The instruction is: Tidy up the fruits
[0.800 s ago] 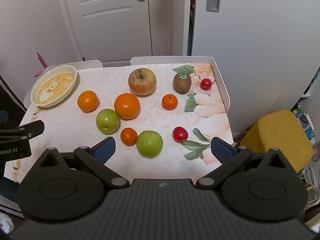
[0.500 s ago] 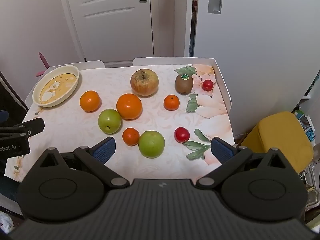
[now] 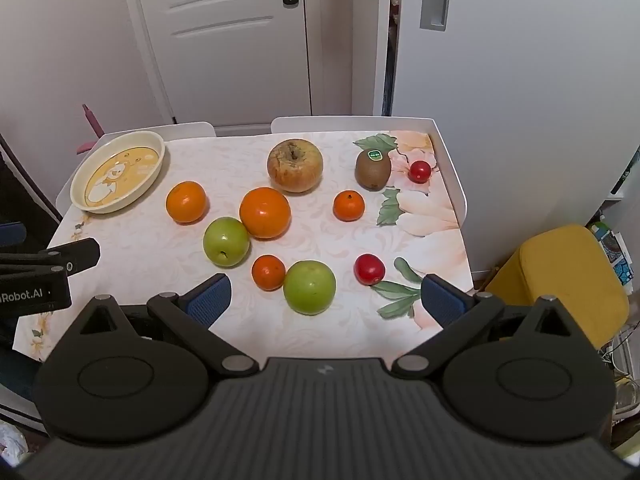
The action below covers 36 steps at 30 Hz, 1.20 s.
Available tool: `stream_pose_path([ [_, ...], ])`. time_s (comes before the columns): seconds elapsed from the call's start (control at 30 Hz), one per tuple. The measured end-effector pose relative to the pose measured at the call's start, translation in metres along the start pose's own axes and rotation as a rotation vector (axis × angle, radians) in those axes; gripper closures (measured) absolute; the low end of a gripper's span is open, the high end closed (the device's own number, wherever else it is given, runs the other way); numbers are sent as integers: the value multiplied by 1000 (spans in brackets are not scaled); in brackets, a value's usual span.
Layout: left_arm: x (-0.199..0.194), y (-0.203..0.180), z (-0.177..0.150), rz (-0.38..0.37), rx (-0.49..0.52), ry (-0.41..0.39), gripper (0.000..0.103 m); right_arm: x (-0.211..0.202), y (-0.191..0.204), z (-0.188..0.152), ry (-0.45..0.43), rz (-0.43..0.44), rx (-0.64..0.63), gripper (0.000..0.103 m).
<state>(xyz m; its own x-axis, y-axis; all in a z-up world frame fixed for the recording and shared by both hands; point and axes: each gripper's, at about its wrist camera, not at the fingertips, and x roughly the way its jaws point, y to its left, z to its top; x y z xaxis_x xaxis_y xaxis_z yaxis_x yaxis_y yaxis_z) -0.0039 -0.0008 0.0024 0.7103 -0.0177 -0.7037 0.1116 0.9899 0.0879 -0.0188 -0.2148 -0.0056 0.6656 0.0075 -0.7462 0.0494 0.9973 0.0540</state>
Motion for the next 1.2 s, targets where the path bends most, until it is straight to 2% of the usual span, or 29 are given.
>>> stream_pose_path([
  [1.2,2,0,3,-1,3,6,0,1,0,3,-5,11,2,0],
])
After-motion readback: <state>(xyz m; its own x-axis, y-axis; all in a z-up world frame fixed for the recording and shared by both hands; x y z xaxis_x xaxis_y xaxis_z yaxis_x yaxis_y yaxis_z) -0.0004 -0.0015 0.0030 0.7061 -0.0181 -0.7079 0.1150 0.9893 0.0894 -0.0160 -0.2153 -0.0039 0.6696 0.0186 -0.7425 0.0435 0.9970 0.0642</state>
